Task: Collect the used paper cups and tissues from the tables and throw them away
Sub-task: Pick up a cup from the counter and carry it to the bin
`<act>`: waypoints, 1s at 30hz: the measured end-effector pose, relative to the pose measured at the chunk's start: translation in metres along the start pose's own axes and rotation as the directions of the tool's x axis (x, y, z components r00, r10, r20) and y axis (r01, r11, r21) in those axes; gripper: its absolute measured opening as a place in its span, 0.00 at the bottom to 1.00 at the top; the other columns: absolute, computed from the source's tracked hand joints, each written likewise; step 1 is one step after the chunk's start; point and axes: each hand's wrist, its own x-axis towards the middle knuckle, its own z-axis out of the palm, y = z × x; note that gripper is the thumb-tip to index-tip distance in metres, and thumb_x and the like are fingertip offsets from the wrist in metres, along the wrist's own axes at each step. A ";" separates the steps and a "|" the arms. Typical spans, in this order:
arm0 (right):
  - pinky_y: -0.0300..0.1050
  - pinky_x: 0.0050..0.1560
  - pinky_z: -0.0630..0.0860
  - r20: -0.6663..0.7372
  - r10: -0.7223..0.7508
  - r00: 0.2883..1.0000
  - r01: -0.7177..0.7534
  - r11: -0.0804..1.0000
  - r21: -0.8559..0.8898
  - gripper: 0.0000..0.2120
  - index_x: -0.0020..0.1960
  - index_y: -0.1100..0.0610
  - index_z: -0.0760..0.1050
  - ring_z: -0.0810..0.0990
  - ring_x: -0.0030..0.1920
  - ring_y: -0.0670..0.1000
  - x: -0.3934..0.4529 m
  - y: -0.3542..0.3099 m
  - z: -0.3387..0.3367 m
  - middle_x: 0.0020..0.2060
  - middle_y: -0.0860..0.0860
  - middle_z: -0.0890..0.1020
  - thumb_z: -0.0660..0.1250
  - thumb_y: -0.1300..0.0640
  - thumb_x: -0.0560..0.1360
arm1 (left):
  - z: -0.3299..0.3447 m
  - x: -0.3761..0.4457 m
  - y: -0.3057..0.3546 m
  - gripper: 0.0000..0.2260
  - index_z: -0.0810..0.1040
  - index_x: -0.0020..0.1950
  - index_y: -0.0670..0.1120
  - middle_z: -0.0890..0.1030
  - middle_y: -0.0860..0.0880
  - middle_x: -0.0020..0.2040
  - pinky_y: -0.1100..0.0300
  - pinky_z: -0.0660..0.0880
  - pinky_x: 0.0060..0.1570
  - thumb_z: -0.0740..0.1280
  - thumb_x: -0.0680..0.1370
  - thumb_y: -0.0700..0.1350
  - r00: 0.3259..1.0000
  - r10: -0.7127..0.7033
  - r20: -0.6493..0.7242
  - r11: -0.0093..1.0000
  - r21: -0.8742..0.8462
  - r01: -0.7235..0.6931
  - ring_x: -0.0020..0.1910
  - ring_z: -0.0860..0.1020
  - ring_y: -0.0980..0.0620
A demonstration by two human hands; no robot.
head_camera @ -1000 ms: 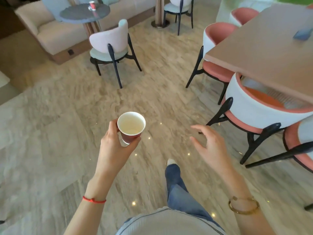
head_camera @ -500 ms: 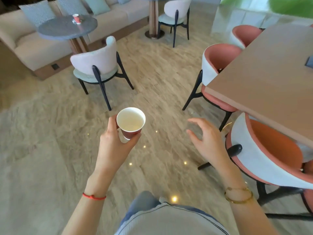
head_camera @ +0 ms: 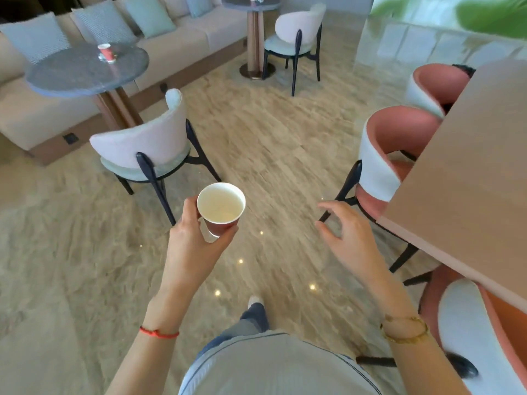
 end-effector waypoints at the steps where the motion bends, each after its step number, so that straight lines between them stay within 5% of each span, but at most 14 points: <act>1: 0.37 0.63 0.68 -0.017 -0.005 1.000 0.005 1.000 0.004 0.17 0.64 0.53 0.74 0.75 0.62 0.46 0.028 -0.001 0.002 0.59 0.46 0.79 0.67 0.52 0.76 | 0.005 0.029 -0.003 0.27 0.69 0.61 0.48 0.78 0.58 0.51 0.75 0.70 0.40 0.78 0.68 0.52 1.000 0.016 0.004 1.000 -0.003 -0.016 0.47 0.78 0.57; 4: 0.34 0.61 0.66 -0.053 0.006 0.999 -0.005 1.000 0.022 0.16 0.63 0.53 0.74 0.75 0.62 0.46 0.103 0.001 0.010 0.59 0.45 0.79 0.68 0.53 0.76 | 0.024 0.110 -0.010 0.27 0.69 0.62 0.51 0.75 0.65 0.50 0.77 0.70 0.41 0.77 0.68 0.52 0.998 0.047 0.039 0.999 -0.029 -0.046 0.48 0.77 0.60; 12: 0.27 0.56 0.61 -0.086 0.172 0.981 -0.167 0.984 0.069 0.15 0.63 0.51 0.75 0.73 0.60 0.46 0.257 0.039 0.019 0.59 0.45 0.78 0.67 0.54 0.77 | 0.095 0.291 -0.023 0.28 0.69 0.62 0.53 0.78 0.63 0.51 0.78 0.69 0.42 0.77 0.68 0.56 0.986 0.083 0.146 0.995 -0.067 -0.074 0.49 0.78 0.61; 18: 0.39 0.62 0.67 -0.121 0.212 0.970 -0.203 0.976 0.083 0.15 0.63 0.52 0.74 0.74 0.61 0.48 0.381 0.100 0.014 0.60 0.46 0.78 0.67 0.54 0.77 | 0.181 0.418 -0.023 0.27 0.69 0.61 0.54 0.79 0.61 0.48 0.78 0.69 0.40 0.78 0.67 0.56 0.977 0.100 0.190 0.993 -0.083 -0.086 0.47 0.79 0.62; 22: 0.37 0.61 0.66 -0.145 0.207 0.967 -0.202 0.978 0.052 0.15 0.63 0.53 0.74 0.74 0.60 0.48 0.478 0.142 -0.009 0.60 0.47 0.78 0.67 0.55 0.77 | 0.240 0.513 -0.004 0.28 0.69 0.61 0.54 0.75 0.71 0.48 0.79 0.67 0.39 0.78 0.67 0.55 0.976 0.120 0.182 0.987 -0.125 -0.098 0.46 0.76 0.71; 26: 0.35 0.60 0.64 -0.177 0.202 0.963 -0.202 0.979 0.022 0.15 0.63 0.53 0.75 0.74 0.61 0.47 0.576 0.180 -0.039 0.60 0.47 0.78 0.67 0.55 0.77 | 0.296 0.607 0.022 0.29 0.69 0.63 0.53 0.75 0.69 0.50 0.80 0.67 0.40 0.78 0.67 0.54 0.970 0.147 0.193 0.984 -0.132 -0.122 0.46 0.76 0.66; 30: 0.35 0.61 0.63 -0.182 0.213 0.960 -0.220 0.975 -0.018 0.16 0.64 0.51 0.74 0.73 0.61 0.46 0.655 0.214 -0.060 0.60 0.46 0.78 0.66 0.53 0.77 | 0.347 0.685 0.041 0.29 0.69 0.64 0.54 0.76 0.67 0.51 0.80 0.67 0.41 0.78 0.68 0.52 0.962 0.159 0.222 0.978 -0.169 -0.123 0.46 0.75 0.71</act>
